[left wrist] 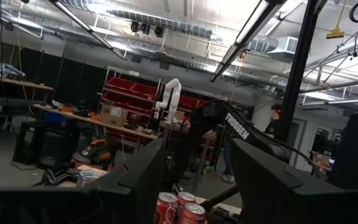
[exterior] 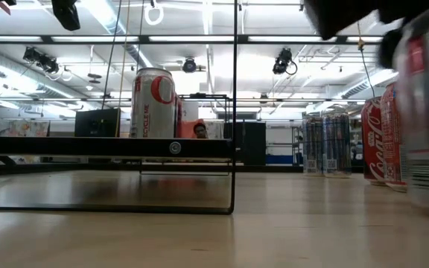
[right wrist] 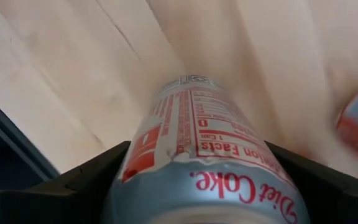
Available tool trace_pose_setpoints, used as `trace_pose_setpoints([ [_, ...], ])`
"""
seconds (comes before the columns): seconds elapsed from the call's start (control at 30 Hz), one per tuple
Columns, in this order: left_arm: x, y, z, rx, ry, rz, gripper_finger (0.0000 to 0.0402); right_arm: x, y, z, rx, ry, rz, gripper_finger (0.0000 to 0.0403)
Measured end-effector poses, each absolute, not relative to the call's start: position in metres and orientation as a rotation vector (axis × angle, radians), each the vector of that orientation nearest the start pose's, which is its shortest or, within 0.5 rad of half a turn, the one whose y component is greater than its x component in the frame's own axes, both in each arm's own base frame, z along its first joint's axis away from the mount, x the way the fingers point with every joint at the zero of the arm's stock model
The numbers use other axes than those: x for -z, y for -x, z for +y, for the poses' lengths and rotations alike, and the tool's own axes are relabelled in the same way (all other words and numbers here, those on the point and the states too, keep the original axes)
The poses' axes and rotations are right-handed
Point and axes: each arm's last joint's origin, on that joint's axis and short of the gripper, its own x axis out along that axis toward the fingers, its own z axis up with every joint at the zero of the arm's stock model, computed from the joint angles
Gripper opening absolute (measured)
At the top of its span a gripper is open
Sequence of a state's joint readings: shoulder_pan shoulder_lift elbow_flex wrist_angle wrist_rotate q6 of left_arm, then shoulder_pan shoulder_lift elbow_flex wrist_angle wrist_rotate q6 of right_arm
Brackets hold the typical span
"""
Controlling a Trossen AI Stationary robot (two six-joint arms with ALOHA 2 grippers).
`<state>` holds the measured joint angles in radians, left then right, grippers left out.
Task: Place canned beverage on shelf
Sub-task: Put the silver soda can on the shelf aligned with the silver soda can
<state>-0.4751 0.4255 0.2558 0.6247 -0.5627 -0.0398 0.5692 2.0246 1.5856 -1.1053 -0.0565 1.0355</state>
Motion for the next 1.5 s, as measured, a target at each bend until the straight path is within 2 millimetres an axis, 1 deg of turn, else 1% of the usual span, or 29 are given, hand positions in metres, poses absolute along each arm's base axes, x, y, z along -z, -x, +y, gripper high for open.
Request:
trace_pose_setpoints([
  [0.1,-0.271,-0.108,-0.039,-0.076,0.268,-0.397,0.0194,-0.195,-0.33,0.193,0.265,-0.322,1.583,0.0346],
  [0.2,-0.271,-0.108,-0.04,-0.05,0.267,-0.398,0.0194,-0.201,-0.333,0.173,0.229,-0.231,1.604,0.0346],
  [0.4,-0.272,-0.107,-0.042,-0.023,0.266,-0.406,0.0194,-0.234,-0.336,0.126,0.211,-0.09,1.527,0.0346],
  [0.47,-0.273,-0.106,-0.042,-0.033,0.241,-0.415,0.0194,-0.245,-0.339,0.109,0.204,-0.068,1.48,0.0346],
  [0.53,-0.273,-0.106,-0.041,-0.058,0.205,-0.417,0.0194,-0.251,-0.344,0.091,0.187,-0.064,1.449,0.0346],
  [0.63,-0.273,-0.106,-0.041,-0.095,0.163,-0.407,0.0194,-0.252,-0.35,0.068,0.151,-0.088,1.463,0.0346],
  [0.73,-0.273,-0.106,-0.041,-0.102,0.153,-0.403,0.0194,-0.252,-0.349,0.054,0.181,-0.1,1.492,0.0346],
  [0.87,-0.274,-0.105,-0.04,-0.113,0.117,-0.419,0.0194,-0.256,-0.347,0.05,0.217,-0.082,1.479,0.0346],
  [1.13,-0.282,-0.101,-0.038,-0.182,-0.077,-0.482,0.0194,-0.251,-0.345,0.047,0.331,-0.178,1.49,0.0346],
  [1.27,-0.291,-0.099,-0.037,-0.212,-0.153,-0.5,0.0194,-0.239,-0.34,0.047,0.375,-0.21,1.519,0.0352],
  [1.4,-0.296,-0.1,-0.036,-0.238,-0.213,-0.46,0.0194,-0.222,-0.334,0.045,0.413,-0.24,1.557,0.0374],
  [1.5,-0.298,-0.1,-0.036,-0.277,-0.263,-0.435,0.0194,-0.206,-0.332,0.045,0.397,-0.27,1.563,0.039],
])
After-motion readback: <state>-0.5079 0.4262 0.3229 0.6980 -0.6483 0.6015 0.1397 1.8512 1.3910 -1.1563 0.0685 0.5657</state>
